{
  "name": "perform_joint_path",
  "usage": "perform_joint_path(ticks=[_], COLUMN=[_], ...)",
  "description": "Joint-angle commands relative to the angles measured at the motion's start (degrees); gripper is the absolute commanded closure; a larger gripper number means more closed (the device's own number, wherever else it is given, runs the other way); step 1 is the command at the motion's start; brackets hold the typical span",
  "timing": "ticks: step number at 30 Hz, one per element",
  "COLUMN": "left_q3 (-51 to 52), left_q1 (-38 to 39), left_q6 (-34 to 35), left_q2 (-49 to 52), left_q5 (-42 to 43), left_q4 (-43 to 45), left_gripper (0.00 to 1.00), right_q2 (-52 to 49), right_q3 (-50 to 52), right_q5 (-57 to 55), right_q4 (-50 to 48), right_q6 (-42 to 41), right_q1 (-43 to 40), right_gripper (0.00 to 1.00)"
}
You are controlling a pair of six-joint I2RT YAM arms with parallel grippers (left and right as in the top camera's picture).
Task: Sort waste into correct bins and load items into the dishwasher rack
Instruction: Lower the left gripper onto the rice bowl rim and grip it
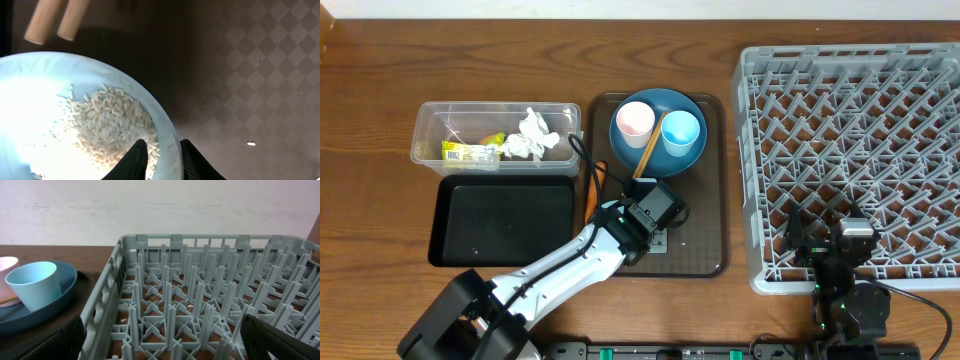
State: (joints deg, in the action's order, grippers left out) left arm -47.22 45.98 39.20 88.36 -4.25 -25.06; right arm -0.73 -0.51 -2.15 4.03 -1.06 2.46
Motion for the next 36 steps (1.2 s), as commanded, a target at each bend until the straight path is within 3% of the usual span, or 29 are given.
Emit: perform_joint_path(ticks=[1, 21, 36], left_q3=[0.63, 1.2, 1.2], left_q1=[0.13, 0.13, 0.13], left_q6=[0.57, 0.57, 0.5], left_q2=[0.37, 0.37, 0.07], left_q5=[0.39, 0.85, 2.16], left_q4=[-0.09, -0.11, -0.81], left_gripper=[0.77, 0.92, 0.94], right_q2=[-0.02, -0.02, -0.02], right_q3=[0.2, 0.2, 0.2], right_q5=[-0.17, -0.17, -0.17], right_q4=[0.07, 0.07, 0.07], right_q6=[-0.17, -0.17, -0.17], right_q1=[0.52, 0.52, 0.52], right_gripper=[0.01, 0.01, 0.01])
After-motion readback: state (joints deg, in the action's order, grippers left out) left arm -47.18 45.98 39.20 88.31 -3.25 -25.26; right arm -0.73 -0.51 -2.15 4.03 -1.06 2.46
